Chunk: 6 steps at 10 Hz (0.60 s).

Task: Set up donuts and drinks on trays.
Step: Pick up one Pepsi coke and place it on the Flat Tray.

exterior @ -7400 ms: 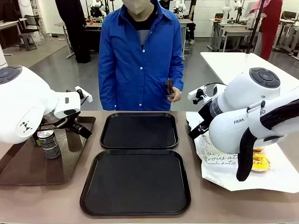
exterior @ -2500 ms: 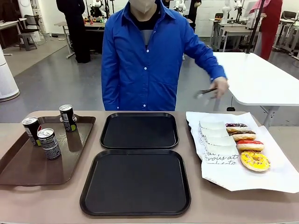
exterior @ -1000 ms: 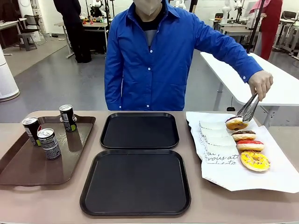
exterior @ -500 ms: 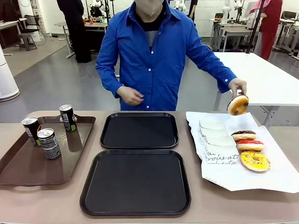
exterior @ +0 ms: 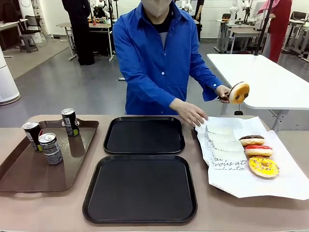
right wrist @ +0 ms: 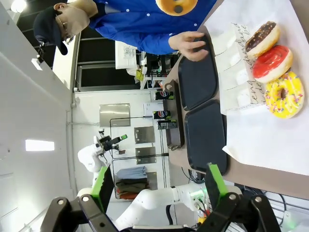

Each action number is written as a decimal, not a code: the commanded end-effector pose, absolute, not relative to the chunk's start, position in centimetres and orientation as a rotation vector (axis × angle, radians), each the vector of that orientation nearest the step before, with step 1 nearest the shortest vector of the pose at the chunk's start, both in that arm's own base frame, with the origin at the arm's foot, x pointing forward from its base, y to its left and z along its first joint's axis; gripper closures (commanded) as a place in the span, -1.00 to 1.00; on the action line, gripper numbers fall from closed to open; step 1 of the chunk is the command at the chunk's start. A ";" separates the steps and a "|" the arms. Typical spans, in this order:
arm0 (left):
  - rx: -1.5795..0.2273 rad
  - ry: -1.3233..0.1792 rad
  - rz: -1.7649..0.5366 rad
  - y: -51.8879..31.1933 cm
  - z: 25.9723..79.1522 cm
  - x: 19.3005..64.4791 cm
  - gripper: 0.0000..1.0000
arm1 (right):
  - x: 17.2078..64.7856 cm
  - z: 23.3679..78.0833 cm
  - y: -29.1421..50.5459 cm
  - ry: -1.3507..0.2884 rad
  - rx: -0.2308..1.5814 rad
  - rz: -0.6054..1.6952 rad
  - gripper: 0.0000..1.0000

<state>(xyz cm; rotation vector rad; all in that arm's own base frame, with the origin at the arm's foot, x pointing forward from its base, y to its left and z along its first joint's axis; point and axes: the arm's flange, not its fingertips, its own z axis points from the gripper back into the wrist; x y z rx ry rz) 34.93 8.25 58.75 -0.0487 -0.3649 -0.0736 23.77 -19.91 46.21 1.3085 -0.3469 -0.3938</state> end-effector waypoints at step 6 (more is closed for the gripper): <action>0.150 -0.252 -0.251 -3.8 56.9 40.0 -1.00 | 23.8 46.1 -20.0 -0.349 1.325 -0.387 -1.00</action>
